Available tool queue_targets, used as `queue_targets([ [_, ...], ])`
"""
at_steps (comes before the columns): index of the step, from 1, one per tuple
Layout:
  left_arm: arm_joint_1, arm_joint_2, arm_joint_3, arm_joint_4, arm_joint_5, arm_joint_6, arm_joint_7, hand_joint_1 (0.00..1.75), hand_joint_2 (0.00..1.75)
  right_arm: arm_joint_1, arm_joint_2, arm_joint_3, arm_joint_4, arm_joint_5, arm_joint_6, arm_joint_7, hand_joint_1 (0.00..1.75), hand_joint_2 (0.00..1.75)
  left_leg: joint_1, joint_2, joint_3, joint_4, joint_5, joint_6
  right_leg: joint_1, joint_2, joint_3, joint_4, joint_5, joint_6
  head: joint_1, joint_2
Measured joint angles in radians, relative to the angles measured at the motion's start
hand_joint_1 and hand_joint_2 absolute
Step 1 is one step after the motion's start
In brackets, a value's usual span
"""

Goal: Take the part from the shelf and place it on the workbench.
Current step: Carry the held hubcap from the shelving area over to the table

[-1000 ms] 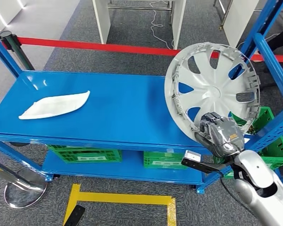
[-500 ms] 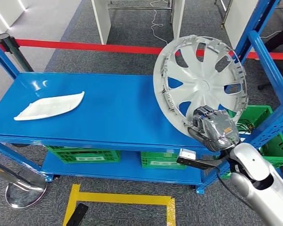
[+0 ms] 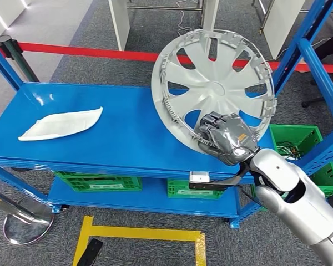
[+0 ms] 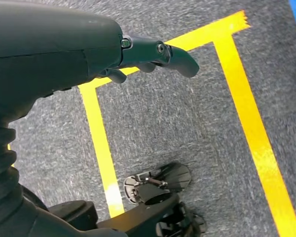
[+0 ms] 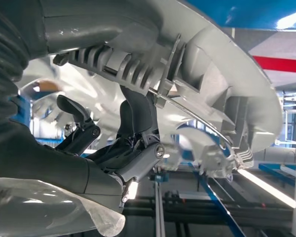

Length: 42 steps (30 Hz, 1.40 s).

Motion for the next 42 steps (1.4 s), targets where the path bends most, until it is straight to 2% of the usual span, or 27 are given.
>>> queue_targets([
  [2,0.000,-0.002,-0.003,0.000,0.000,0.001,0.000,0.00,1.75,-0.008,0.000,0.014,-0.001,0.003,-0.001,0.004,1.75,1.75,0.005,0.000,0.006,-0.010,0.005,0.004,-0.001,-0.001,-0.039,0.077,-0.044,0.006,0.002,0.000],
  [4,0.001,-0.004,-0.004,0.000,0.000,0.001,0.000,0.00,1.75,-0.010,0.000,0.027,-0.001,0.004,-0.002,0.006,1.75,1.75,0.005,0.000,0.006,-0.010,0.004,0.007,-0.001,-0.001,-0.102,0.203,-0.092,0.011,0.002,0.000],
  [5,0.002,-0.005,-0.004,0.000,0.000,0.001,0.000,0.00,1.75,-0.010,0.000,0.033,-0.001,0.005,-0.003,0.006,1.75,1.75,0.005,0.000,0.007,-0.009,0.003,0.007,-0.001,-0.001,-0.125,0.244,-0.098,0.013,0.002,0.000],
  [6,0.002,-0.005,-0.004,0.000,0.001,0.002,0.000,0.00,1.75,-0.010,0.000,0.038,-0.001,0.005,-0.005,0.007,1.75,1.75,0.005,0.000,0.007,-0.007,0.002,0.007,-0.001,-0.001,-0.133,0.250,-0.085,0.014,0.002,0.000],
  [7,0.002,-0.006,-0.004,0.000,0.001,0.002,0.000,0.00,1.75,-0.010,0.000,0.041,-0.001,0.006,-0.010,0.010,1.75,1.75,0.006,0.000,0.007,-0.005,0.000,0.006,-0.002,-0.001,-0.121,0.218,-0.055,0.015,0.002,0.000],
  [8,0.001,-0.006,-0.005,0.000,0.001,0.003,0.000,0.00,1.75,-0.010,0.000,0.044,-0.002,0.008,-0.016,0.014,1.75,1.75,0.006,-0.001,0.008,-0.001,-0.003,0.004,-0.003,-0.002,-0.095,0.158,-0.017,0.016,0.002,0.000],
  [9,0.001,-0.006,-0.005,0.000,0.002,0.004,0.001,0.00,1.75,-0.010,0.000,0.045,-0.002,0.010,-0.024,0.020,1.75,1.75,0.006,-0.002,0.007,0.003,-0.006,0.001,-0.003,-0.003,-0.065,0.096,0.009,0.016,0.002,0.000],
  [11,0.002,-0.007,-0.005,0.000,0.004,0.006,0.002,0.00,1.75,-0.005,0.003,0.046,-0.007,0.015,-0.045,0.033,1.75,1.75,0.002,-0.003,0.001,0.014,-0.011,-0.008,-0.003,-0.003,-0.023,0.013,0.029,0.011,0.002,0.000],
  [14,0.004,-0.006,-0.005,0.000,0.011,0.008,0.003,0.00,1.75,0.018,0.010,0.039,-0.021,0.022,-0.091,0.053,1.75,1.75,0.000,-0.004,-0.005,0.020,-0.012,-0.019,-0.001,0.000,-0.016,0.003,0.025,-0.007,0.002,0.000],
  [16,0.004,-0.006,-0.005,0.000,0.015,0.009,0.003,0.00,1.75,0.034,0.016,0.027,-0.035,0.023,-0.118,0.059,1.75,1.75,0.002,-0.002,-0.016,0.051,-0.037,-0.030,-0.004,-0.002,-0.012,0.001,0.026,-0.018,-0.001,0.000],
  [17,0.004,-0.006,-0.006,0.000,0.016,0.009,0.003,0.00,1.75,0.042,0.020,0.020,-0.041,0.021,-0.128,0.060,1.75,1.75,0.004,-0.001,-0.034,0.095,-0.063,-0.036,-0.006,-0.003,-0.010,-0.001,0.026,-0.023,-0.002,0.000],
  [19,0.006,-0.006,-0.005,0.000,0.018,0.010,0.002,0.00,1.75,0.058,0.028,0.003,-0.049,0.014,-0.144,0.061,1.75,1.75,0.007,-0.001,-0.089,0.223,-0.124,-0.044,-0.005,-0.003,-0.009,-0.001,0.025,-0.028,-0.004,0.000],
  [20,0.008,-0.006,-0.005,0.000,0.019,0.011,0.002,0.00,1.75,0.067,0.032,-0.004,-0.051,0.011,-0.148,0.061,1.75,1.75,0.008,0.000,-0.110,0.273,-0.140,-0.045,-0.005,-0.003,-0.009,-0.001,0.024,-0.028,-0.004,0.000],
  [21,0.010,-0.005,-0.005,0.000,0.019,0.011,0.002,0.00,1.75,0.074,0.034,-0.010,-0.053,0.008,-0.151,0.061,1.75,1.75,0.008,0.000,-0.118,0.293,-0.139,-0.044,-0.004,-0.002,-0.008,-0.001,0.024,-0.028,-0.004,0.000],
  [22,0.011,-0.005,-0.005,0.000,0.019,0.011,0.002,0.00,1.75,0.080,0.036,-0.015,-0.054,0.007,-0.151,0.061,1.75,1.75,0.008,0.000,-0.107,0.273,-0.118,-0.041,-0.004,0.000,-0.007,-0.001,0.024,-0.029,-0.004,0.000],
  [25,0.010,-0.003,-0.005,0.000,0.019,0.011,0.002,0.00,1.75,0.089,0.040,-0.024,-0.060,0.005,-0.151,0.060,1.75,1.75,0.002,-0.001,-0.017,0.088,-0.030,-0.019,-0.002,0.004,-0.004,-0.001,0.024,-0.027,-0.003,0.000],
  [27,0.009,-0.002,-0.005,0.000,0.019,0.012,0.001,0.00,1.75,0.092,0.042,-0.028,-0.062,0.005,-0.152,0.060,1.75,1.75,-0.004,-0.001,0.012,0.022,-0.020,-0.009,-0.001,0.005,-0.008,-0.002,0.027,-0.020,-0.003,0.000],
  [29,0.010,-0.001,-0.005,0.000,0.019,0.012,0.000,0.00,1.75,0.096,0.042,-0.030,-0.064,0.005,-0.153,0.060,1.75,1.75,-0.004,-0.001,0.014,0.010,-0.020,-0.006,-0.001,0.004,-0.009,-0.007,0.031,-0.009,-0.003,0.000],
  [31,0.010,-0.002,-0.005,0.000,0.019,0.013,0.000,0.00,1.75,0.097,0.043,-0.031,-0.068,0.004,-0.153,0.060,1.75,1.75,0.001,0.000,0.021,-0.006,-0.011,0.000,-0.001,0.003,-0.017,0.006,0.016,0.000,-0.001,0.000],
  [32,0.009,-0.002,-0.005,0.000,0.019,0.014,0.000,0.00,1.75,0.097,0.043,-0.032,-0.069,0.004,-0.153,0.060,1.75,1.75,0.004,0.001,0.025,-0.014,-0.006,0.003,-0.001,0.002,-0.033,0.040,-0.005,0.003,0.001,0.000],
  [34,0.009,-0.004,-0.006,0.000,0.019,0.014,0.000,0.00,1.75,0.100,0.044,-0.036,-0.070,0.001,-0.156,0.057,1.75,1.75,0.006,0.001,0.027,-0.017,-0.003,0.007,-0.002,0.002,-0.088,0.159,-0.065,0.009,0.004,0.000],
  [35,0.010,-0.005,-0.006,0.000,0.021,0.014,0.000,0.00,1.75,0.105,0.046,-0.039,-0.070,-0.002,-0.160,0.055,1.75,1.75,0.006,0.001,0.026,-0.017,-0.003,0.008,-0.002,0.002,-0.116,0.217,-0.085,0.012,0.004,0.000],
  [36,0.011,-0.005,-0.006,0.000,0.023,0.014,0.000,0.00,1.75,0.112,0.050,-0.043,-0.071,-0.006,-0.168,0.053,1.75,1.75,0.006,0.001,0.027,-0.017,-0.004,0.008,-0.003,0.001,-0.131,0.250,-0.089,0.015,0.004,0.000],
  [37,0.011,-0.006,-0.006,0.000,0.027,0.014,0.000,0.00,1.75,0.120,0.054,-0.048,-0.073,-0.012,-0.179,0.051,1.75,1.75,0.006,0.001,0.028,-0.016,-0.005,0.008,-0.004,0.001,-0.129,0.244,-0.073,0.017,0.004,0.000],
  [38,0.012,-0.006,-0.006,0.000,0.031,0.014,0.000,0.00,1.75,0.128,0.059,-0.055,-0.077,-0.020,-0.193,0.050,1.75,1.75,0.007,0.001,0.028,-0.014,-0.006,0.006,-0.006,0.000,-0.109,0.200,-0.043,0.019,0.004,0.000],
  [40,0.012,-0.006,-0.005,0.000,0.037,0.014,-0.002,0.00,1.75,0.144,0.068,-0.072,-0.090,-0.040,-0.222,0.045,1.75,1.75,0.006,-0.002,0.027,-0.006,-0.012,-0.001,-0.009,-0.004,-0.042,0.071,0.015,0.020,0.005,0.000],
  [42,0.013,-0.006,-0.005,0.000,0.040,0.014,-0.004,0.00,1.75,0.160,0.078,-0.094,-0.102,-0.062,-0.248,0.037,1.75,1.75,0.003,-0.004,0.019,0.005,-0.018,-0.011,-0.008,-0.003,-0.004,0.001,0.027,0.014,0.005,0.000],
])
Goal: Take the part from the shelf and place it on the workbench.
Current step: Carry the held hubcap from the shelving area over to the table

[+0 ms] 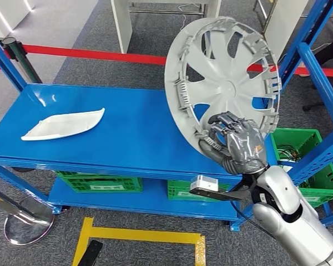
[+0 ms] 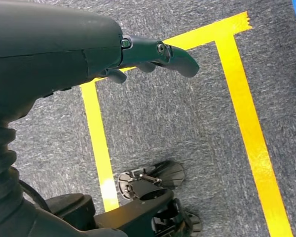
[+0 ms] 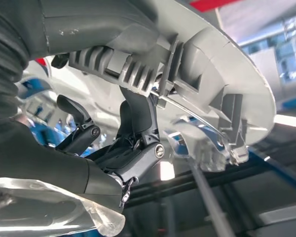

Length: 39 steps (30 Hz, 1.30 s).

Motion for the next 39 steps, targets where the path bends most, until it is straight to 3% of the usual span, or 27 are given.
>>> queue_targets([
  [3,0.004,0.001,0.000,0.000,0.007,0.000,-0.001,0.00,1.75,0.024,0.025,-0.037,-0.014,-0.023,-0.028,-0.015,1.75,1.75,-0.001,0.000,-0.004,0.006,-0.003,-0.011,0.000,0.004,0.003,-0.007,-0.004,-0.017,-0.001,0.000],
  [5,0.004,0.001,0.000,0.000,0.015,0.000,0.002,0.00,1.75,0.032,0.044,-0.056,-0.020,-0.052,-0.033,-0.033,1.75,1.75,0.001,0.002,-0.019,0.046,-0.034,-0.021,-0.003,0.004,0.005,-0.010,-0.002,-0.029,-0.003,0.000],
  [8,0.005,0.002,0.000,0.000,0.027,0.001,0.013,0.00,1.75,0.034,0.069,-0.062,-0.023,-0.084,-0.021,-0.058,1.75,1.75,0.006,0.003,-0.094,0.219,-0.121,-0.035,-0.004,0.003,0.006,-0.010,-0.001,-0.038,-0.006,0.000],
  [9,0.006,0.002,0.000,0.000,0.029,0.001,0.016,0.00,1.75,0.036,0.076,-0.062,-0.023,-0.088,-0.015,-0.062,1.75,1.75,0.007,0.003,-0.113,0.264,-0.135,-0.036,-0.004,0.003,0.006,-0.010,-0.001,-0.039,-0.006,0.000],
  [10,0.006,0.002,0.001,0.000,0.031,0.001,0.018,0.00,1.75,0.037,0.081,-0.061,-0.023,-0.090,-0.011,-0.063,1.75,1.75,0.008,0.003,-0.120,0.278,-0.131,-0.035,-0.004,0.003,0.006,-0.010,-0.001,-0.039,-0.006,0.000],
  [11,0.007,0.002,0.001,0.000,0.032,0.002,0.019,0.00,1.75,0.038,0.085,-0.060,-0.023,-0.092,-0.009,-0.064,1.75,1.75,0.008,0.003,-0.106,0.251,-0.107,-0.033,-0.004,0.003,0.007,-0.009,-0.001,-0.039,-0.006,0.000],
  [14,0.006,0.002,0.001,0.000,0.033,0.004,0.020,0.00,1.75,0.037,0.094,-0.061,-0.023,-0.097,-0.009,-0.065,1.75,1.75,0.005,0.002,-0.017,0.064,-0.018,-0.021,-0.002,0.004,0.007,-0.009,0.001,-0.036,-0.005,0.000],
  [16,0.006,0.001,0.002,0.000,0.035,0.006,0.020,0.00,1.75,0.038,0.098,-0.062,-0.023,-0.099,-0.009,-0.066,1.75,1.75,0.001,0.001,0.004,0.011,-0.007,-0.015,0.000,0.004,0.001,-0.009,0.006,-0.027,-0.005,0.000],
  [19,0.008,0.000,0.002,0.000,0.039,0.008,0.020,0.00,1.75,0.039,0.099,-0.064,-0.023,-0.102,-0.009,-0.066,1.75,1.75,0.003,0.003,0.002,-0.004,0.004,-0.002,-0.001,0.003,-0.006,-0.011,0.005,-0.010,-0.004,0.000],
  [21,0.006,-0.001,0.003,0.000,0.041,0.011,0.020,0.00,1.75,0.040,0.101,-0.067,-0.023,-0.111,-0.009,-0.069,1.75,1.75,0.007,0.005,0.000,-0.016,0.017,0.012,-0.001,0.002,-0.030,0.044,-0.044,-0.003,-0.002,0.000],
  [23,0.006,-0.003,0.003,0.000,0.042,0.013,0.020,0.00,1.75,0.043,0.102,-0.069,-0.023,-0.124,-0.010,-0.074,1.75,1.75,0.004,0.006,-0.010,-0.016,0.025,0.019,-0.001,0.002,-0.072,0.166,-0.119,0.000,0.000,0.000],
  [24,0.007,-0.003,0.003,0.000,0.043,0.014,0.020,0.00,1.75,0.046,0.103,-0.070,-0.023,-0.131,-0.010,-0.077,1.75,1.75,0.003,0.007,-0.015,-0.015,0.028,0.020,-0.001,0.002,-0.088,0.221,-0.143,0.001,0.000,0.000],
  [25,0.008,-0.004,0.003,0.000,0.044,0.014,0.020,0.00,1.75,0.048,0.105,-0.071,-0.023,-0.138,-0.010,-0.080,1.75,1.75,0.001,0.007,-0.020,-0.014,0.032,0.021,0.000,0.002,-0.090,0.246,-0.149,0.002,0.000,0.000],
  [26,0.008,-0.004,0.003,0.000,0.046,0.015,0.020,0.00,1.75,0.050,0.106,-0.072,-0.023,-0.146,-0.010,-0.082,1.75,1.75,0.000,0.007,-0.025,-0.013,0.036,0.021,0.000,0.002,-0.074,0.233,-0.137,0.002,0.000,0.000],
  [28,0.008,-0.004,0.004,0.000,0.048,0.017,0.020,0.00,1.75,0.049,0.109,-0.074,-0.023,-0.167,-0.001,-0.090,1.75,1.75,-0.001,0.007,-0.034,-0.008,0.042,0.017,0.000,0.001,0.008,0.110,-0.091,-0.002,0.000,0.000],
  [30,0.008,-0.004,0.004,0.000,0.048,0.019,0.019,0.00,1.75,0.043,0.112,-0.074,-0.023,-0.193,0.019,-0.099,1.75,1.75,-0.004,0.007,-0.042,-0.004,0.049,0.009,0.002,0.001,0.080,-0.003,-0.066,-0.005,0.000,0.000],
  [31,0.007,-0.004,0.004,0.000,0.048,0.019,0.019,0.00,1.75,0.040,0.114,-0.074,-0.023,-0.203,0.030,-0.102,1.75,1.75,-0.005,0.007,-0.045,-0.002,0.053,0.004,0.004,0.002,0.094,-0.026,-0.066,-0.006,0.000,0.000],
  [33,0.008,-0.004,0.004,0.000,0.048,0.019,0.018,0.00,1.75,0.037,0.118,-0.070,-0.020,-0.219,0.050,-0.106,1.75,1.75,-0.006,0.006,-0.049,-0.002,0.063,-0.006,0.005,0.002,0.091,-0.029,-0.058,-0.013,0.000,0.000],
  [35,0.010,-0.003,0.004,0.000,0.048,0.019,0.018,0.00,1.75,0.030,0.122,-0.063,-0.015,-0.232,0.073,-0.109,1.75,1.75,-0.003,0.005,-0.060,0.019,0.041,-0.020,0.002,-0.001,0.081,-0.031,-0.045,-0.028,-0.002,0.000],
  [37,0.010,-0.002,0.004,0.000,0.047,0.018,0.020,0.00,1.75,0.017,0.127,-0.057,-0.007,-0.247,0.104,-0.112,1.75,1.75,0.002,0.006,-0.090,0.108,-0.036,-0.033,0.000,-0.003,0.066,-0.033,-0.030,-0.039,-0.006,0.000],
  [39,0.009,-0.001,0.004,0.000,0.045,0.018,0.022,0.00,1.75,0.005,0.133,-0.048,0.006,-0.258,0.133,-0.114,1.75,1.75,0.006,0.006,-0.124,0.234,-0.110,-0.042,0.000,-0.003,0.048,-0.032,-0.018,-0.042,-0.008,0.000],
])
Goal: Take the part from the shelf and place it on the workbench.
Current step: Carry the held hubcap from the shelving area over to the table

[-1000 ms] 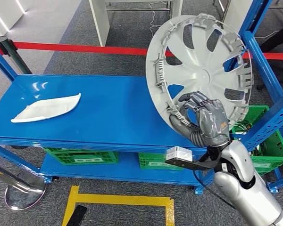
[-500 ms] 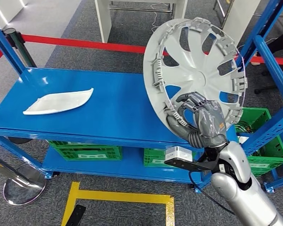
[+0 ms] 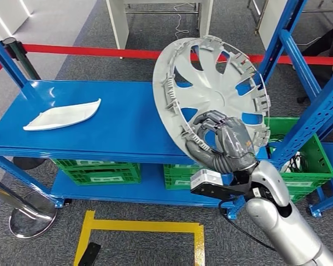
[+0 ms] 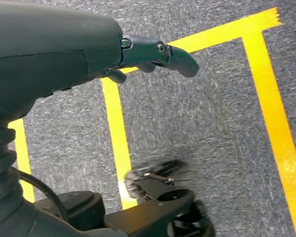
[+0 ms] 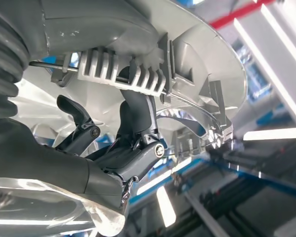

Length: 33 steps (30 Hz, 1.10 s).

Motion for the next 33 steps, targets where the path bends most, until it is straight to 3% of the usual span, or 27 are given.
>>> queue_targets([
  [1,0.000,0.000,0.000,0.000,0.000,-0.001,0.002,0.00,1.75,-0.005,0.002,0.006,0.008,-0.003,0.012,-0.001,1.75,1.75,0.002,0.000,-0.002,0.035,-0.014,-0.002,0.000,0.000,-0.009,0.001,0.006,0.000,0.000,0.000],
  [2,-0.001,0.000,0.000,0.000,0.000,-0.001,0.003,0.00,1.75,-0.009,0.005,0.011,0.017,-0.005,0.020,-0.002,1.75,1.75,0.004,0.000,0.011,0.036,-0.009,-0.003,0.000,0.000,-0.016,0.001,0.012,0.002,0.000,0.000],
  [3,-0.001,0.000,0.000,0.000,0.000,-0.002,0.005,0.00,1.75,-0.013,0.007,0.017,0.025,-0.007,0.025,-0.003,1.75,1.75,0.006,0.000,0.044,-0.004,0.012,-0.003,0.000,0.000,-0.023,0.002,0.017,0.004,0.000,0.000],
  [6,-0.006,0.000,0.000,0.000,0.000,-0.001,0.010,0.00,1.75,-0.024,0.014,0.030,0.044,-0.009,0.031,-0.003,1.75,1.75,0.006,-0.001,0.168,-0.199,0.067,0.004,0.001,-0.001,-0.039,0.004,0.031,0.015,0.000,0.000],
  [7,-0.007,0.000,-0.001,0.000,0.000,-0.001,0.011,0.00,1.75,-0.028,0.014,0.034,0.048,-0.010,0.032,-0.003,1.75,1.75,0.004,-0.002,0.185,-0.232,0.069,0.008,0.002,-0.001,-0.043,0.005,0.036,0.021,0.000,0.000],
  [10,-0.008,0.000,-0.001,0.000,0.000,0.001,0.012,0.00,1.75,-0.035,0.015,0.045,0.058,-0.009,0.033,-0.003,1.75,1.75,0.000,-0.002,0.180,-0.250,0.077,0.027,0.000,-0.002,-0.051,0.004,0.047,0.040,0.001,0.000],
  [12,-0.008,0.000,-0.001,0.000,0.000,0.001,0.012,0.00,1.75,-0.039,0.015,0.049,0.064,-0.010,0.034,-0.002,1.75,1.75,0.002,0.001,0.171,-0.256,0.091,0.045,-0.001,-0.001,-0.072,0.038,0.010,0.048,0.003,0.000],
  [15,-0.010,0.000,-0.002,0.000,0.000,0.001,0.012,0.00,1.75,-0.041,0.015,0.055,0.071,-0.011,0.037,0.000,1.75,1.75,-0.001,0.004,0.146,-0.256,0.112,0.062,-0.001,0.002,-0.134,0.213,-0.106,0.053,0.004,0.000],
  [16,-0.010,0.000,-0.002,0.000,0.000,0.001,0.012,0.00,1.75,-0.040,0.015,0.057,0.073,-0.011,0.038,0.000,1.75,1.75,-0.003,0.004,0.136,-0.255,0.119,0.064,-0.001,0.002,-0.147,0.265,-0.127,0.053,0.004,0.000],
  [17,-0.009,0.000,-0.002,0.000,0.000,0.001,0.012,0.00,1.75,-0.040,0.015,0.059,0.074,-0.011,0.038,0.000,1.75,1.75,-0.005,0.004,0.126,-0.254,0.126,0.064,-0.001,0.002,-0.145,0.286,-0.129,0.053,0.004,0.000],
  [18,-0.009,0.000,-0.002,0.000,0.000,0.001,0.012,0.00,1.75,-0.039,0.015,0.060,0.075,-0.011,0.038,0.000,1.75,1.75,-0.007,0.004,0.116,-0.252,0.131,0.064,0.000,0.002,-0.125,0.270,-0.115,0.051,0.004,0.000],
  [19,-0.009,0.000,-0.002,0.000,0.000,0.001,0.012,0.00,1.75,-0.039,0.015,0.061,0.076,-0.011,0.038,0.000,1.75,1.75,-0.008,0.003,0.108,-0.249,0.136,0.063,0.001,0.002,-0.086,0.218,-0.089,0.048,0.004,0.000],
  [21,-0.009,0.000,-0.002,0.000,0.000,0.002,0.012,0.00,1.75,-0.040,0.015,0.062,0.076,-0.011,0.037,0.000,1.75,1.75,-0.010,0.003,0.095,-0.242,0.144,0.057,0.004,0.002,0.009,0.075,-0.054,0.040,0.004,0.000],
  [22,-0.009,0.000,-0.002,0.000,0.000,0.002,0.012,0.00,1.75,-0.040,0.015,0.062,0.076,-0.011,0.037,0.000,1.75,1.75,-0.011,0.003,0.091,-0.239,0.149,0.052,0.007,0.002,0.041,0.025,-0.049,0.037,0.004,0.000],
  [23,-0.009,0.000,-0.002,0.000,0.000,0.003,0.012,0.00,1.75,-0.039,0.015,0.062,0.076,-0.011,0.036,0.000,1.75,1.75,-0.011,0.003,0.087,-0.237,0.155,0.046,0.009,0.003,0.056,0.001,-0.051,0.035,0.003,0.000],
  [25,-0.008,0.000,-0.002,0.000,0.000,0.003,0.012,0.00,1.75,-0.038,0.015,0.062,0.076,-0.011,0.036,-0.001,1.75,1.75,-0.010,0.003,0.083,-0.239,0.168,0.034,0.012,0.004,0.052,-0.007,-0.043,0.027,0.003,0.000],
  [27,-0.006,0.002,-0.002,0.000,0.000,0.004,0.012,0.00,1.75,-0.039,0.014,0.062,0.076,-0.011,0.036,0.000,1.75,1.75,-0.009,0.002,0.074,-0.226,0.150,0.021,0.009,0.001,0.042,-0.013,-0.027,0.011,0.002,0.000],
  [29,-0.005,0.003,-0.002,0.000,0.002,0.004,0.012,0.00,1.75,-0.040,0.014,0.062,0.076,-0.009,0.036,0.000,1.75,1.75,-0.004,0.001,0.049,-0.145,0.073,0.010,0.006,-0.001,0.027,-0.015,-0.009,-0.002,-0.002,0.000],
  [31,-0.004,0.005,-0.002,0.000,0.003,0.004,0.012,0.00,1.75,-0.039,0.014,0.061,0.076,-0.005,0.036,0.001,1.75,1.75,0.001,0.002,0.019,-0.020,-0.006,0.001,0.007,-0.001,0.003,-0.013,0.007,-0.006,-0.004,0.000],
  [32,-0.004,0.005,-0.002,0.000,0.004,0.004,0.012,0.00,1.75,-0.039,0.014,0.061,0.076,-0.003,0.036,0.002,1.75,1.75,0.002,0.002,0.016,0.020,-0.019,-0.001,0.008,-0.001,-0.009,-0.011,0.015,-0.006,-0.004,0.000],
  [33,-0.004,0.005,-0.002,0.000,0.004,0.004,0.012,0.00,1.75,-0.039,0.013,0.060,0.076,-0.002,0.036,0.003,1.75,1.75,0.003,0.002,0.029,0.026,-0.011,-0.001,0.008,0.000,-0.022,-0.009,0.022,-0.005,-0.004,0.000],
])
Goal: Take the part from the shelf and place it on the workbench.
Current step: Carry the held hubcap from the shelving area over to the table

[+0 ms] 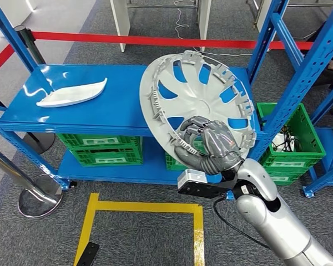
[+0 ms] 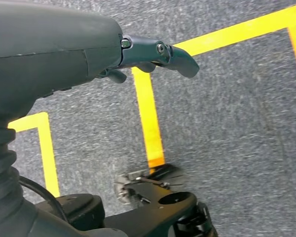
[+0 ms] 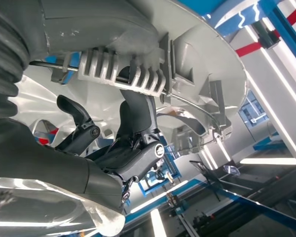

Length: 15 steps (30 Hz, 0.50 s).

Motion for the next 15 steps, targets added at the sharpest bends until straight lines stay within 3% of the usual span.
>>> queue_targets([
  [1,0.000,0.000,0.000,0.000,0.000,0.000,0.000,0.00,1.75,0.000,0.000,-0.002,0.000,0.000,0.000,0.000,1.75,1.75,0.000,0.000,0.030,-0.031,0.023,0.002,0.000,0.000,-0.012,0.003,0.007,0.001,0.000,0.000],
  [3,-0.001,0.001,0.000,0.000,0.000,0.000,0.000,0.00,1.75,0.000,-0.001,-0.007,0.000,0.001,0.000,0.001,1.75,1.75,-0.002,-0.001,0.122,-0.162,0.062,0.013,0.002,0.001,-0.031,0.009,0.019,0.007,0.000,0.000],
  [5,-0.002,0.003,0.000,0.000,0.000,0.001,0.000,0.00,1.75,-0.001,-0.001,-0.011,0.000,0.002,0.000,0.001,1.75,1.75,-0.007,-0.001,0.182,-0.265,0.063,0.024,0.002,0.000,-0.042,0.011,0.031,0.017,0.001,0.000],
  [8,-0.001,0.003,0.000,0.000,0.000,0.001,-0.001,0.00,1.75,-0.002,-0.002,-0.014,0.000,0.007,0.000,0.001,1.75,1.75,-0.011,0.000,0.183,-0.292,0.070,0.039,0.000,-0.001,-0.048,0.008,0.047,0.036,0.000,0.000],
  [9,-0.001,0.004,0.000,0.000,0.000,0.002,-0.001,0.00,1.75,-0.002,-0.005,-0.015,0.000,0.008,0.000,0.002,1.75,1.75,-0.009,0.002,0.178,-0.296,0.079,0.047,-0.001,0.000,-0.056,0.016,0.035,0.041,0.001,0.000],
  [11,-0.002,0.003,0.000,0.000,0.001,0.002,-0.001,0.00,1.75,-0.005,-0.010,-0.018,0.000,0.009,0.000,0.003,1.75,1.75,-0.005,0.005,0.163,-0.303,0.099,0.060,-0.002,0.002,-0.084,0.080,-0.030,0.048,0.004,0.000],
  [13,-0.002,0.002,-0.001,0.000,0.001,0.002,-0.002,0.00,1.75,-0.006,-0.015,-0.020,0.000,0.009,0.000,0.004,1.75,1.75,-0.006,0.006,0.141,-0.302,0.115,0.066,-0.002,0.003,-0.123,0.206,-0.110,0.054,0.005,0.000],
  [14,-0.001,0.002,-0.001,0.000,0.001,0.001,-0.003,0.00,1.75,-0.005,-0.017,-0.021,0.000,0.009,0.000,0.004,1.75,1.75,-0.006,0.007,0.130,-0.300,0.123,0.065,-0.002,0.003,-0.133,0.257,-0.128,0.057,0.005,0.000],
  [15,0.000,0.002,-0.001,0.000,0.001,0.001,-0.003,0.00,1.75,-0.005,-0.020,-0.021,0.001,0.009,0.000,0.005,1.75,1.75,-0.006,0.007,0.118,-0.298,0.130,0.065,-0.003,0.003,-0.129,0.281,-0.125,0.059,0.005,0.000],
])
